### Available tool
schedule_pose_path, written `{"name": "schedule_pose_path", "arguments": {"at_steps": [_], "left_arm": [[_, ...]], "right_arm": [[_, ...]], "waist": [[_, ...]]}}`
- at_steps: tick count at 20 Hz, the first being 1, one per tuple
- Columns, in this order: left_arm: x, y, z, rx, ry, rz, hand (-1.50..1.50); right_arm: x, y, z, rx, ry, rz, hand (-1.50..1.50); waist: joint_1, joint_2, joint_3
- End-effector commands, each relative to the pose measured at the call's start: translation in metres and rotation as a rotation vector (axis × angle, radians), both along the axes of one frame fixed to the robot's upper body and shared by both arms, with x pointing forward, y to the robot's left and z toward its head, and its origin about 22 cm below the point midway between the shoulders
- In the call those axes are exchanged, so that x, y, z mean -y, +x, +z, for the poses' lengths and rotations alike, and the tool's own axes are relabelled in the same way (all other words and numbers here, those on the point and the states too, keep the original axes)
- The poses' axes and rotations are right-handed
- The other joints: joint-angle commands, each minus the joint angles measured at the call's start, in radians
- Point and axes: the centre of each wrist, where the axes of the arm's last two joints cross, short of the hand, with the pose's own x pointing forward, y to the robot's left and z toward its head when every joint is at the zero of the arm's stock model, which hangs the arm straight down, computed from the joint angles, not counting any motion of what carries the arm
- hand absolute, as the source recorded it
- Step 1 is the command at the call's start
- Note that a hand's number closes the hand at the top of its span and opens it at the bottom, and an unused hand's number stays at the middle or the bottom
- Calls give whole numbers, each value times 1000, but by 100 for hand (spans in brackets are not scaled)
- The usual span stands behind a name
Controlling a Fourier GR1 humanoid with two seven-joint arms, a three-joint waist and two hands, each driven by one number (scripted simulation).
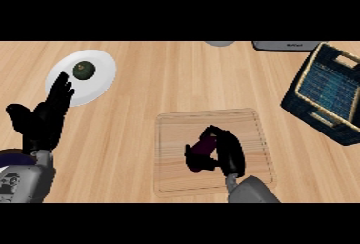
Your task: Pick the eggplant from the cutting board and place it in the basket
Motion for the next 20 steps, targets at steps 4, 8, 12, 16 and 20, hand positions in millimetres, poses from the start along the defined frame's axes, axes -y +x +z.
{"name": "schedule_pose_path", "arguments": {"at_steps": [4,8,12,16,20], "left_arm": [[-13,-9,-8,2,-5,17,0],[-19,-3,-2,-18,-2,22,0],[-12,-10,-6,-17,8,27,0],[-19,-8,9,-16,2,26,0],[6,-6,2,-18,7,22,0]], "right_arm": [[-1,3,41,292,274,42,150],[-8,-10,81,399,369,-4,150],[8,-22,117,457,269,-61,150],[42,1,178,481,227,-134,150],[35,17,220,506,256,-200,150]], "waist": [[-14,1,7],[-24,-1,6],[-21,0,5],[-19,-1,5],[-12,2,6]]}}
